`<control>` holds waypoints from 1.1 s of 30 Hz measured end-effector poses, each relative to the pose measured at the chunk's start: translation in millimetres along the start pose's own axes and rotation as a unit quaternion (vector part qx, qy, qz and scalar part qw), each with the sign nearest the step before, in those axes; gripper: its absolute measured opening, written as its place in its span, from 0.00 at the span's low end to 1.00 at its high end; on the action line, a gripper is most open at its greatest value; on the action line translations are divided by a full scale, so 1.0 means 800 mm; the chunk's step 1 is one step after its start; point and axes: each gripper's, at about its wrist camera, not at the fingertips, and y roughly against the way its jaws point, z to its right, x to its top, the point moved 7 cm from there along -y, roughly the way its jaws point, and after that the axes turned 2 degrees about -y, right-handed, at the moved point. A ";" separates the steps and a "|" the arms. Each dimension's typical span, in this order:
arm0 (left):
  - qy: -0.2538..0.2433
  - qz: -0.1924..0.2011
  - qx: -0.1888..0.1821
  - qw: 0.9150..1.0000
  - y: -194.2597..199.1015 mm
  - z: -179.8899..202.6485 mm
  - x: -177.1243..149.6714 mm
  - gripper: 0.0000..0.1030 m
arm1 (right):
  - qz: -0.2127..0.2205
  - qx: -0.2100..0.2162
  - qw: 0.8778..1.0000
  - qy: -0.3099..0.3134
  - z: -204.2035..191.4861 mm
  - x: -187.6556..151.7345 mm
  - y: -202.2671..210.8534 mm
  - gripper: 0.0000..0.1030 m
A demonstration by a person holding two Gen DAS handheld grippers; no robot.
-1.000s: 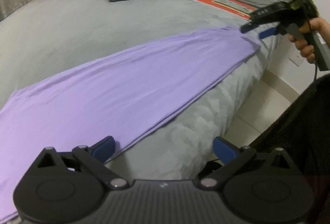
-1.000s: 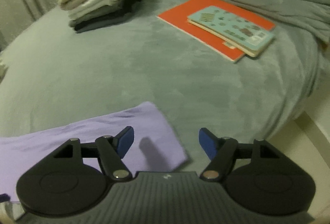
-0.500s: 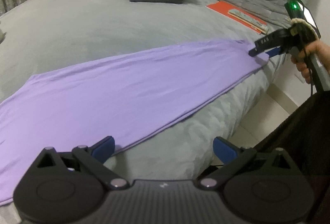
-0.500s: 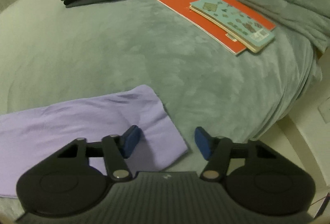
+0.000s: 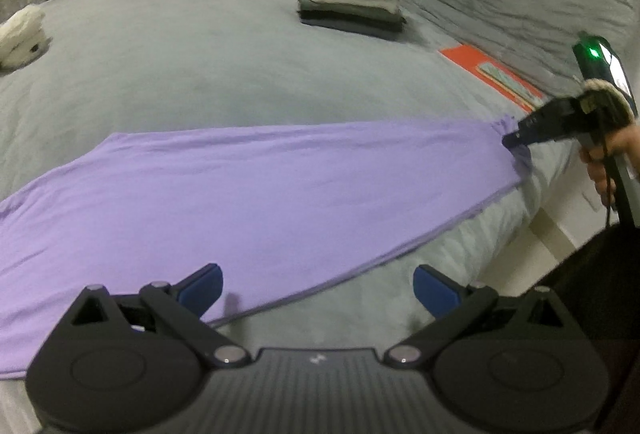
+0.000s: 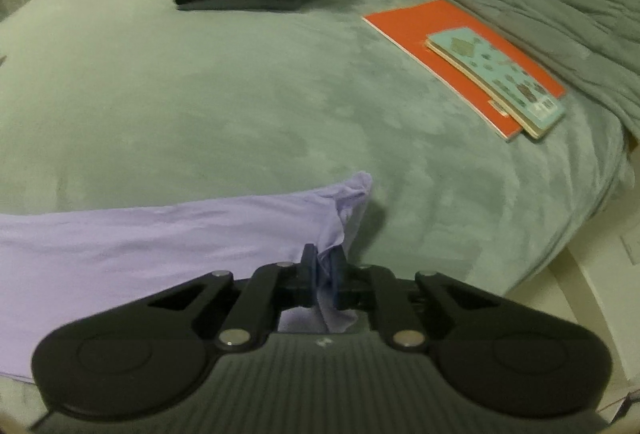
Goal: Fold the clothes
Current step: 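Grasp the lavender shirt edge with the right gripper and lift it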
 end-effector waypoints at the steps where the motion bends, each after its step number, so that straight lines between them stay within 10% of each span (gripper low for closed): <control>1: 0.009 0.002 0.001 1.000 0.001 -0.005 0.001 0.99 | 0.001 0.003 1.000 0.004 -0.008 0.001 0.003 0.08; 28: 0.120 0.052 0.036 0.991 0.027 -0.097 0.010 0.97 | -0.026 0.193 0.979 0.057 -0.230 -0.007 0.057 0.05; 33: 0.162 0.069 0.018 0.984 0.030 -0.123 0.004 0.84 | -0.029 0.213 0.974 0.069 -0.260 -0.009 0.061 0.05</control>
